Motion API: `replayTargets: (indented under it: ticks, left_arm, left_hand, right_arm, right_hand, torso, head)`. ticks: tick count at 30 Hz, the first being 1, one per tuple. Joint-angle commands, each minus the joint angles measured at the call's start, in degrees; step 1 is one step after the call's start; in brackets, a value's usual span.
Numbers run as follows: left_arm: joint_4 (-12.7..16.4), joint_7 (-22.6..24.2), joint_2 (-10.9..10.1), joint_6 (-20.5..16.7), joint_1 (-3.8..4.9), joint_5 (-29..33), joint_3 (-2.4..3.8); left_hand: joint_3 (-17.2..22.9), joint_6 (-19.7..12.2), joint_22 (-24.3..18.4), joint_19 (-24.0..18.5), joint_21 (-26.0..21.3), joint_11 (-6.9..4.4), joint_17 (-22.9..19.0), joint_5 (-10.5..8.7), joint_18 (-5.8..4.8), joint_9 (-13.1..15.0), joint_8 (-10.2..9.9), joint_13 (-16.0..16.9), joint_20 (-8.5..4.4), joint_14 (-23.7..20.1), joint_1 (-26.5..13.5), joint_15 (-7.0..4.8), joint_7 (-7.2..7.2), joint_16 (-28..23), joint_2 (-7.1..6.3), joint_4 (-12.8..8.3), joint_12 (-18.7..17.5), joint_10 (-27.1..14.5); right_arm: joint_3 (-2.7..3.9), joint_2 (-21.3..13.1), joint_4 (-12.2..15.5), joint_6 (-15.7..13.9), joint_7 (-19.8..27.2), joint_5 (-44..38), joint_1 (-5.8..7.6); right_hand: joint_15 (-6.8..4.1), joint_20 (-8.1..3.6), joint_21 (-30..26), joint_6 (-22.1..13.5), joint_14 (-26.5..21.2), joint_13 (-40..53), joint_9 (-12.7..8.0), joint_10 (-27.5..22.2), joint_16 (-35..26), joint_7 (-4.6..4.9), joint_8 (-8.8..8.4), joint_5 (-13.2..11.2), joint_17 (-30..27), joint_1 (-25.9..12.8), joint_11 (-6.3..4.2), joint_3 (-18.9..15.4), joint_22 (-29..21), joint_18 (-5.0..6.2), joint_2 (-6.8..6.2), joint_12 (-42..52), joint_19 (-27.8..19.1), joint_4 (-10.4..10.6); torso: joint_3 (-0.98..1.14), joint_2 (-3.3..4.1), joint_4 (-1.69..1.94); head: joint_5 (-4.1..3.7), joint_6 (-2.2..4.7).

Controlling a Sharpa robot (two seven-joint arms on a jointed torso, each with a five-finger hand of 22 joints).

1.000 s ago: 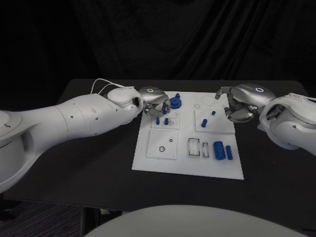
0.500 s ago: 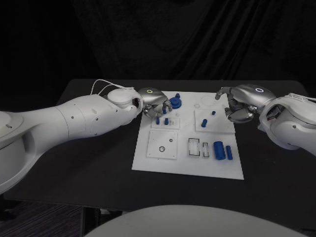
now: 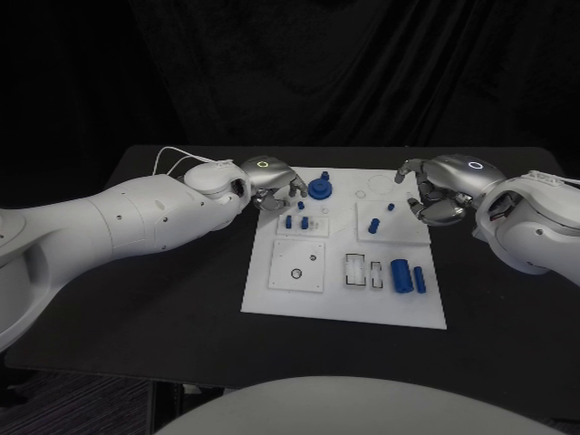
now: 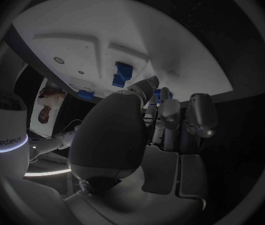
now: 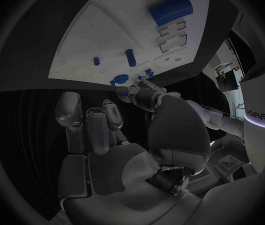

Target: Assemble the parts on the task board

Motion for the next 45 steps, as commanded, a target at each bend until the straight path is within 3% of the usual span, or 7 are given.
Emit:
replayTargets:
  ticks: [1, 13, 18, 22, 27, 39, 45]
  left_arm:
    - [1.22, 1.83, -1.58, -9.77, -0.13, -0.09, 0.04]
    - [12.08, 8.56, -13.67, -26.55, -0.04, 7.74, 0.05]
    - [15.84, 14.16, -17.98, -28.06, -0.03, 17.82, 0.02]
    - [19.99, 18.18, -21.41, -26.96, -0.03, 24.94, 0.00]
    - [24.25, 21.61, -23.88, -24.40, -0.04, 32.45, -0.01]
    - [28.10, 24.56, -25.79, -21.31, -0.11, 37.62, -0.03]
    - [29.24, 26.74, -26.32, -20.58, -0.16, 39.18, -0.03]
  left_hand:
    - [-0.36, 1.16, 8.95, 0.74, 0.61, -0.17, 0.26, -0.40, -0.17, -0.12, 0.47, 0.34, 0.02, 0.68, -0.53, -0.08, 0.13, 0.38, 0.27, 0.37, 0.55, 0.54]
    - [-1.07, 5.65, 8.13, -0.74, -2.21, -1.91, -2.06, 0.95, 0.41, -0.54, 1.69, 0.87, -0.69, -0.07, -0.67, -1.26, -0.45, -0.92, -0.86, 2.11, 1.69, -0.08]
    - [-0.63, 6.56, 6.27, -5.77, -9.23, -0.79, -9.77, 3.00, 1.59, -1.79, 0.70, 0.66, -0.54, -6.37, -0.25, -0.49, 1.41, -6.01, -1.74, 3.98, 1.59, -3.72]
    - [-1.30, 7.00, 1.40, -19.76, -27.28, -0.04, -22.54, 3.61, 4.03, -3.15, -0.15, 0.59, 0.90, -22.04, -1.04, 1.55, 2.04, -18.68, -1.42, 7.17, 2.37, -8.55]
    - [-1.98, 6.81, 3.74, -14.06, -21.16, 1.57, -23.98, 6.07, 3.14, -4.49, -0.25, -0.13, 1.68, -18.72, -0.45, 1.97, 2.24, -19.65, -0.92, 8.24, 3.32, -9.84]
    - [-2.02, 6.91, 5.76, -8.38, -14.75, 2.07, -23.70, 7.95, 2.25, -5.54, -0.22, -1.29, 1.78, -15.19, 0.80, 1.81, 2.75, -17.85, -0.69, 8.17, 3.85, -9.60]
    - [-1.57, 7.85, 5.56, -8.75, -15.47, 1.81, -23.73, 8.61, 2.44, -5.62, 0.17, -1.62, 1.70, -15.53, 1.64, 1.70, 2.79, -17.86, -0.27, 7.96, 4.18, -8.98]
  right_arm:
    - [0.04, -0.42, 0.23, -0.45, -0.44, -0.12, -0.14]
    - [0.06, -1.72, 0.53, -1.26, -0.05, -0.12, -0.11]
    - [0.06, -1.75, -0.14, -0.05, 0.09, -0.12, 0.18]
    - [0.07, -1.07, -1.18, 1.10, 0.84, -0.79, 0.50]
    - [0.07, 0.55, -3.39, 2.66, 2.40, -3.02, 0.47]
    - [0.07, 5.06, -9.33, 5.71, 4.46, -5.26, -0.59]
    - [0.07, 7.13, -11.92, 6.06, 5.45, -5.40, -1.27]
  right_hand:
    - [0.71, 0.70, -0.81, -0.41, -0.17, -1.03, -0.08, -1.75, -0.48, 0.31, 0.64, -0.38, 5.87, 0.83, 0.13, -4.00, 6.05, 0.35, 0.20, -1.05, 0.07, 2.11]
    - [1.08, 1.10, -4.87, 1.81, -2.76, -24.59, -1.17, -26.03, -3.32, 0.36, 2.88, -0.21, 0.94, 7.26, 0.79, -14.90, 5.04, 0.60, 0.91, -25.23, 0.75, 7.48]
    - [3.73, 3.03, -7.39, 8.24, -4.95, -36.36, -2.62, -32.60, -5.85, -0.06, 2.68, -0.41, -3.46, 9.81, 4.10, -18.17, 4.44, 0.63, 0.69, -41.78, 0.17, 7.31]
    - [4.35, 3.92, -7.98, 12.81, -5.44, -47.95, -7.30, -30.62, -6.31, 0.19, -4.93, -0.21, -5.75, 17.15, 4.99, -26.46, 4.82, 0.87, 2.64, -52.06, 1.16, 5.67]
    - [2.70, 2.48, -7.13, 19.13, -4.99, -54.12, -10.80, -27.17, -6.25, -1.44, -12.81, -0.08, -6.73, 20.46, 4.15, -30.41, 5.82, 0.60, 2.64, -55.73, 2.81, 5.77]
    - [2.18, 2.00, -7.11, 20.86, -4.70, -57.75, -12.55, -25.62, -6.24, -1.70, -19.04, 0.00, -7.49, 25.18, 3.93, -39.14, 6.50, 0.26, 3.83, -57.31, 4.26, 7.38]
    - [2.51, 2.23, -6.02, 22.68, -4.10, -59.40, -12.96, -21.55, -5.71, -1.36, -20.49, -0.01, -7.05, 25.95, 3.70, -38.86, 7.18, 0.00, 4.14, -57.99, 5.32, 7.72]
  torso:
    - [-0.02, -0.01, 0.02]
    - [-0.16, -0.05, 0.16]
    - [-0.25, -0.13, 0.30]
    - [-0.39, -0.09, 0.33]
    - [-0.80, -0.20, 0.55]
    - [-1.56, -0.26, 1.52]
    - [-2.65, -0.28, 2.57]
  head:
    - [-0.27, -0.01]
    - [-0.09, -0.01]
    - [-0.39, -0.01]
    - [-0.72, -0.01]
    - [-1.17, -0.01]
    - [-3.02, -0.01]
    - [-4.41, -0.01]
